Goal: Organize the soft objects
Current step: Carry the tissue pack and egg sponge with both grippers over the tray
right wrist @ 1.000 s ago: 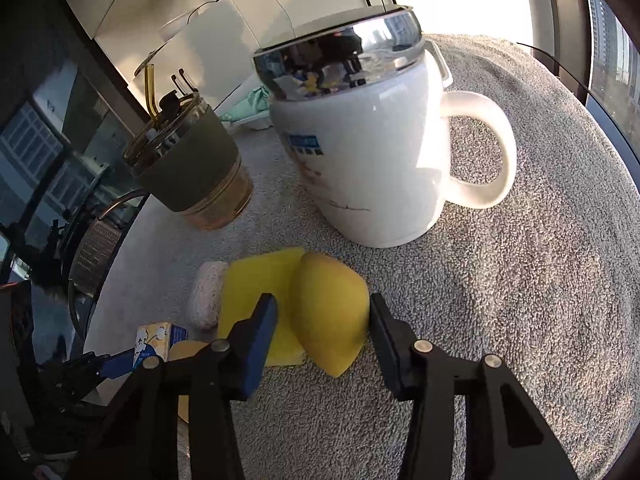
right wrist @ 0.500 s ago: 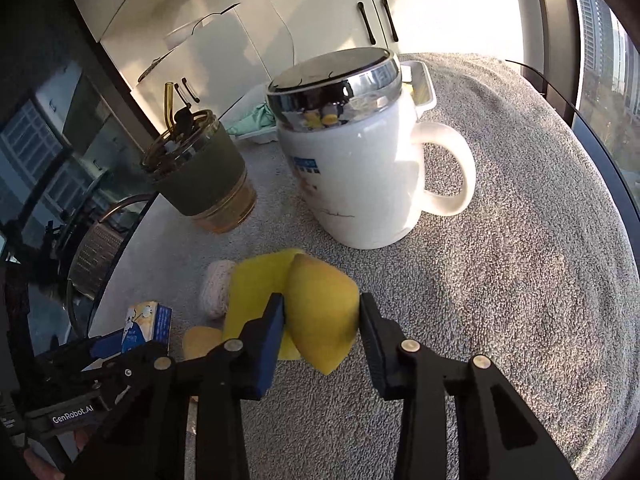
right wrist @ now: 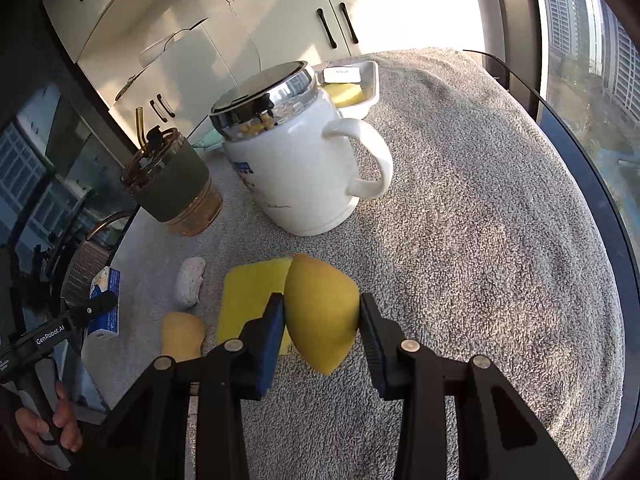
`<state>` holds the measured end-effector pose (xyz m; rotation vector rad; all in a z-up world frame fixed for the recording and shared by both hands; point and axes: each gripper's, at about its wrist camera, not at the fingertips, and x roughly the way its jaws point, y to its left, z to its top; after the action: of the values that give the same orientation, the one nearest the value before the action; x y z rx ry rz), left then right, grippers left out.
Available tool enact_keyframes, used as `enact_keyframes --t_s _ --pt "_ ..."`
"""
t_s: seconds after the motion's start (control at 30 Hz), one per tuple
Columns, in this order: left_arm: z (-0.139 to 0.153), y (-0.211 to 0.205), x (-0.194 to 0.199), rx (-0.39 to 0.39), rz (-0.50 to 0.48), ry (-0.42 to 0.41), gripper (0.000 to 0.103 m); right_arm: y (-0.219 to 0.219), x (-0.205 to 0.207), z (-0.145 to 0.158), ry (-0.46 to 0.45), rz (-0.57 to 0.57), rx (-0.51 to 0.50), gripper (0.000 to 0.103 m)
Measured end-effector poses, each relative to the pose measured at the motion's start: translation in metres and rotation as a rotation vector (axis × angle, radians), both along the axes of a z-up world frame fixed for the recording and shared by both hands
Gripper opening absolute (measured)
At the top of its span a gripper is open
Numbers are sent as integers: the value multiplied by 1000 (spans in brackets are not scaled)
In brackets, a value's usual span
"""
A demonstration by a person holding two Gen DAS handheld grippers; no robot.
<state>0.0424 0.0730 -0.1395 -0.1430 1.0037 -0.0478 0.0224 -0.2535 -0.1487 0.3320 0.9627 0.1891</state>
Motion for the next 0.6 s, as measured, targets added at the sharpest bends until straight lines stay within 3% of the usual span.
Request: enact_keyframes --t_s 0.3,0.6 --pt "-6 25 39 35 58 -20 56 -33 2 -4 26 -85 -54 40" --pt "-2 43 92 50 33 -71 57 -70 38 0 35 -171 -99 40"
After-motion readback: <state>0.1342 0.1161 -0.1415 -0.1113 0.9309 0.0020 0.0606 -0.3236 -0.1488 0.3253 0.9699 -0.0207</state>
